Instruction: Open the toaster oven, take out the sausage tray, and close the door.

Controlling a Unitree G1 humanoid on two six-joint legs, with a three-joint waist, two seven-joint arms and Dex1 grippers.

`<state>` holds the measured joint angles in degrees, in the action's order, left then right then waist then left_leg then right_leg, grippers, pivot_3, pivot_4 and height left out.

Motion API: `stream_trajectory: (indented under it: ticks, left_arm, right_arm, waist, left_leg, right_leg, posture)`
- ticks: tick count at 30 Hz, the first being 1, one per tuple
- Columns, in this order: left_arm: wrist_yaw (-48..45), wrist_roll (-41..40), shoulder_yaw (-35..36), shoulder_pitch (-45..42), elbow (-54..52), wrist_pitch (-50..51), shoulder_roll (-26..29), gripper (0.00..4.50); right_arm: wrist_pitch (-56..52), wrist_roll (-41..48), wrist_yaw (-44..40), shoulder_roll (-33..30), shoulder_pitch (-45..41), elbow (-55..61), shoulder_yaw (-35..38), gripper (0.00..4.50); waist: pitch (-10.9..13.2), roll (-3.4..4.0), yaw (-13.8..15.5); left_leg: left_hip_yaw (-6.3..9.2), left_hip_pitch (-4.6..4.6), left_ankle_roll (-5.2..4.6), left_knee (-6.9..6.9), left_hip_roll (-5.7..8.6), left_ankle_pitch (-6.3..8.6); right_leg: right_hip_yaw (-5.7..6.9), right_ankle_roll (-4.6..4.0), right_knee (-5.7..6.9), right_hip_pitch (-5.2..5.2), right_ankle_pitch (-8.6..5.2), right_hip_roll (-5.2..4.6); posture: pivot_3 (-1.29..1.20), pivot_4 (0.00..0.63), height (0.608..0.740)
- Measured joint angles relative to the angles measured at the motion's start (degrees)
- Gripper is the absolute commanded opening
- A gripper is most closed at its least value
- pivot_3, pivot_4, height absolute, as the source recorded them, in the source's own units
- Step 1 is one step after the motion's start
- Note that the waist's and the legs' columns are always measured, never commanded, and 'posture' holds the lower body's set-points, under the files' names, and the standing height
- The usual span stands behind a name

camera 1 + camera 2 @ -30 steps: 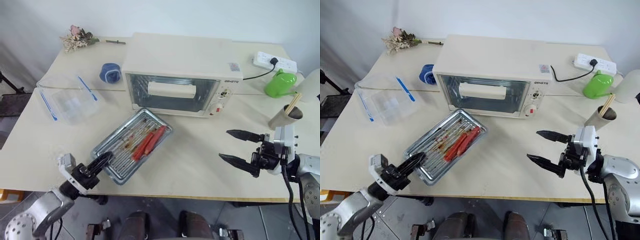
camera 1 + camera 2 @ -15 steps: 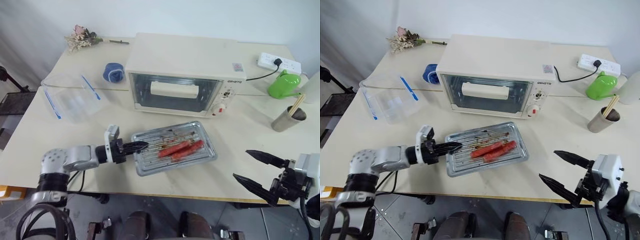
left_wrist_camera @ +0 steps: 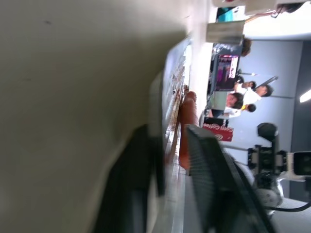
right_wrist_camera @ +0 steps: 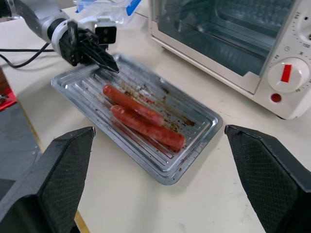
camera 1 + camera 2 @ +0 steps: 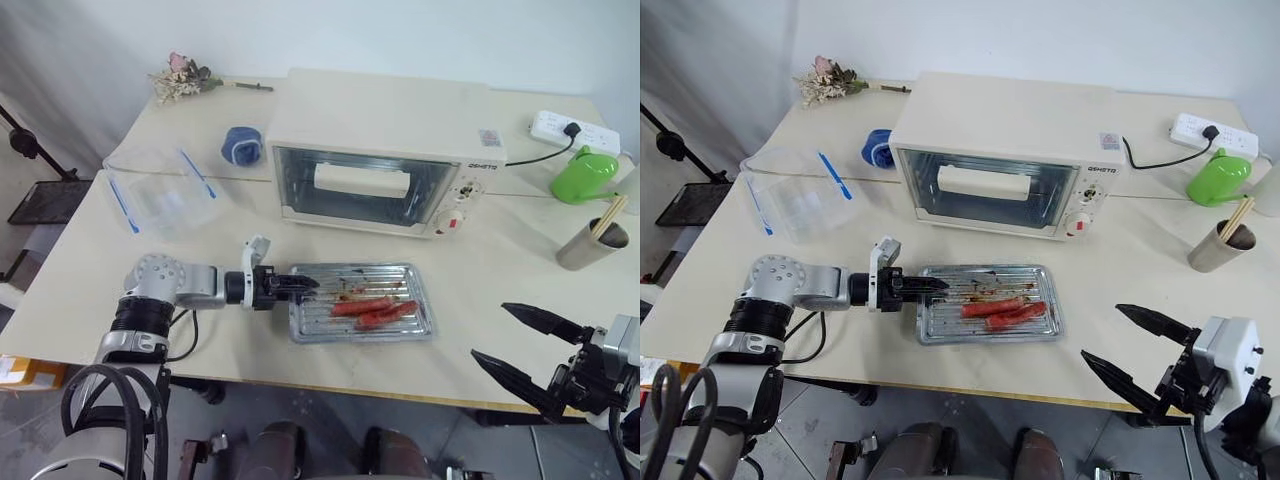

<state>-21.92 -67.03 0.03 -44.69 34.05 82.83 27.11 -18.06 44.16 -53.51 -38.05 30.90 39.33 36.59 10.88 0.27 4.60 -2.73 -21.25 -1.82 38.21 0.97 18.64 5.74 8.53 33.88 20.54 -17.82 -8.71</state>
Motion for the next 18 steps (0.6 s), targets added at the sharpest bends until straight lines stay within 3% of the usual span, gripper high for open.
stream_trajectory:
  ticks: [8, 14, 18]
  left_arm:
    - [-12.0, 8.2, 0.0, 1.2, -6.0, -4.3, 1.1, 4.48]
    - [-23.1, 17.2, -3.8, 9.1, -19.3, -15.9, 13.4, 4.48]
    - [-36.9, 26.7, -3.1, 21.1, -24.6, -37.5, 23.5, 4.48]
  right_arm:
    - [-0.1, -0.1, -0.1, -0.9, -1.4, -0.2, -1.1, 4.50]
    - [0.7, -2.2, -2.6, -2.4, -3.9, -4.4, -3.1, 4.50]
    - [5.0, -7.1, -6.7, -3.9, -6.1, -9.2, -5.8, 4.50]
  waist:
    - [0.0, -0.02, -0.7]
    - [0.0, -0.04, -3.5]
    - [-0.1, 0.05, -4.9]
  left_leg:
    - [-0.02, 0.00, 0.00, 0.00, -0.12, 0.00]
    - [-0.18, 0.15, 0.17, -0.15, -0.35, -0.01]
    - [-0.48, 0.21, 0.37, -0.28, -0.64, 0.09]
  right_leg:
    - [0.00, -0.01, -0.01, 0.01, 0.00, 0.09]
    - [-0.02, -0.17, 0.03, 0.06, -0.08, 0.21]
    - [-0.07, -0.41, 0.07, 0.26, -0.17, 0.33]
  posture:
    - [0.00, 0.150, 0.740]
    - [0.00, 0.150, 0.740]
    - [0.00, 0.150, 0.740]
